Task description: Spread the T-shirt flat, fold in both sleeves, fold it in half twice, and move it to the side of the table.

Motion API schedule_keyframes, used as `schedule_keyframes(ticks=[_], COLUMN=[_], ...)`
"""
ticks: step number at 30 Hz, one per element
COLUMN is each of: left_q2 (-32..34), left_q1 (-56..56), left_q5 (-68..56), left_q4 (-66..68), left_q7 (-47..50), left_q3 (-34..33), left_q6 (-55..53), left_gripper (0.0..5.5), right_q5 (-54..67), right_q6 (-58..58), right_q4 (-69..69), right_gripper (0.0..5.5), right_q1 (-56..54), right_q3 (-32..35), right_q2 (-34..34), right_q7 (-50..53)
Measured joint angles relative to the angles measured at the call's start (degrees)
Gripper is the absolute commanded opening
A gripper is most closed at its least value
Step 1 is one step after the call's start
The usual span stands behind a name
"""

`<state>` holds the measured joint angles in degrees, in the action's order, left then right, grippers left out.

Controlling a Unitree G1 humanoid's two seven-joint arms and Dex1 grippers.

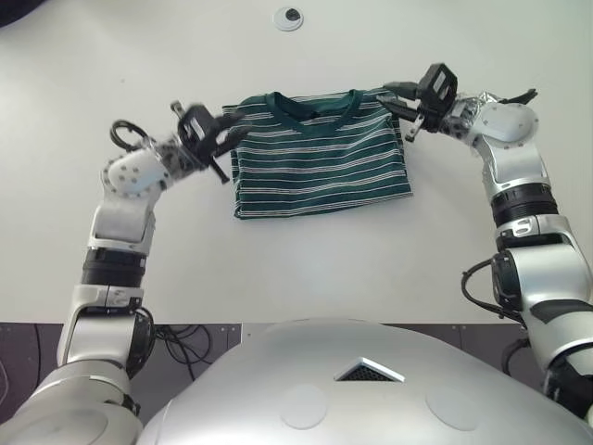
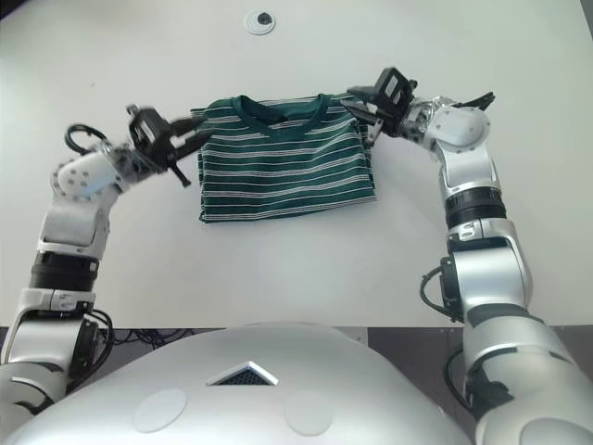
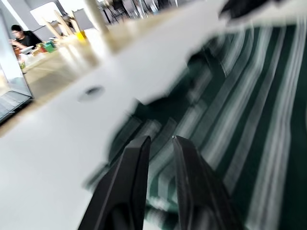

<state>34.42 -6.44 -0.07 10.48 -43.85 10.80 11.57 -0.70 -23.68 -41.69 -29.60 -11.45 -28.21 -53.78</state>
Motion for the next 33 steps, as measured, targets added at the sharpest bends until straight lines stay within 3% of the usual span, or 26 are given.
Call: schedule_keyframes(ticks=[4, 8, 14, 18, 21, 23, 27, 33], left_q2=[3.4, 6.0, 8.4, 8.2, 7.2, 6.9, 8.3, 17.0], left_q1=[-0.4, -5.5, -23.3, -37.8, -45.8, -47.5, -47.3, -37.5], left_q5=[11.7, 26.4, 53.7, 74.7, 86.2, 87.6, 84.4, 53.1], left_q4=[-0.5, 4.0, 15.1, 25.8, 31.0, 32.3, 37.4, 29.7], left_q7=[0.5, 7.9, 26.6, 42.5, 58.8, 66.9, 76.6, 71.8], left_q3=[5.5, 10.5, 21.7, 34.0, 41.5, 42.9, 41.3, 27.6], left_q6=[10.9, 22.1, 27.7, 27.4, 26.6, 25.9, 24.4, 37.6], left_gripper=[0.81, 0.81, 0.81, 0.81, 0.81, 0.81, 0.81, 0.97], right_q5=[-8.8, -14.0, -0.6, 1.2, 0.8, 3.5, 10.2, 12.5], right_q6=[-6.3, -8.1, 4.3, 12.7, 15.5, 17.3, 20.3, 18.0], right_q4=[2.9, 8.1, 30.5, 40.9, 40.9, 39.9, 38.6, 34.8], right_gripper=[0.91, 0.91, 0.91, 0.91, 0.91, 0.91, 0.91, 1.06], right_q1=[0.6, 1.8, 10.3, 12.7, 12.3, 10.9, 10.5, 14.9], right_q3=[-5.5, -10.5, -16.5, -22.7, -23.7, -18.6, -7.6, 1.1], right_q2=[-2.6, -7.6, -9.4, -3.6, 9.1, 11.6, 7.1, -0.7], right_q7=[-1.0, -4.7, -21.2, -22.6, -12.5, -8.1, -7.1, -9.0])
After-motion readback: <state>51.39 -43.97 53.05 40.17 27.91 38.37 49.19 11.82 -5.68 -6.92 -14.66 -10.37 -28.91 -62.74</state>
